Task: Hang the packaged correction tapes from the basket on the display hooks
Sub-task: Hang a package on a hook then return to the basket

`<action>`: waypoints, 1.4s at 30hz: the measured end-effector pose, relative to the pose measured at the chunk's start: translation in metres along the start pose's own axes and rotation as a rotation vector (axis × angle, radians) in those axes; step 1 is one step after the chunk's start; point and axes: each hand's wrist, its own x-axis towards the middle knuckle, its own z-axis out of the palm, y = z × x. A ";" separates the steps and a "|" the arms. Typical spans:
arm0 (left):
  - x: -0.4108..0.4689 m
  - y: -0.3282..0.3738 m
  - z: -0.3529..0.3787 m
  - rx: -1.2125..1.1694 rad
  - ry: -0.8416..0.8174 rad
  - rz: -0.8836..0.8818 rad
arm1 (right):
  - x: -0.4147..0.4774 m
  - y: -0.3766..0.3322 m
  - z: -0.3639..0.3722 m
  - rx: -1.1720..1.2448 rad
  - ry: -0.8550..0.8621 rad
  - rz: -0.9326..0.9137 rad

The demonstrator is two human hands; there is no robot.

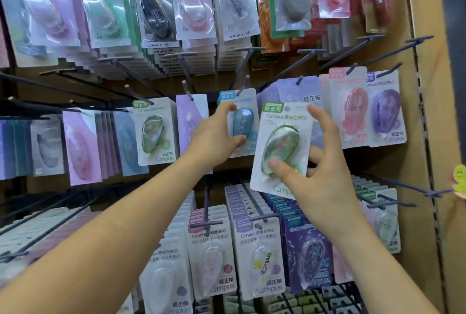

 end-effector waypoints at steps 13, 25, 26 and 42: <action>-0.072 0.035 -0.049 -1.136 -0.165 -0.017 | -0.009 -0.004 0.009 0.100 -0.227 0.125; -0.059 -0.032 -0.104 -0.870 0.357 0.019 | 0.005 -0.019 0.093 -0.004 -0.390 0.125; -0.055 -0.040 -0.111 -0.855 0.404 0.010 | 0.008 -0.022 0.103 -0.015 -0.384 0.113; -0.025 -0.079 -0.139 -0.681 0.394 -0.028 | 0.018 -0.018 0.163 -0.037 -0.368 0.199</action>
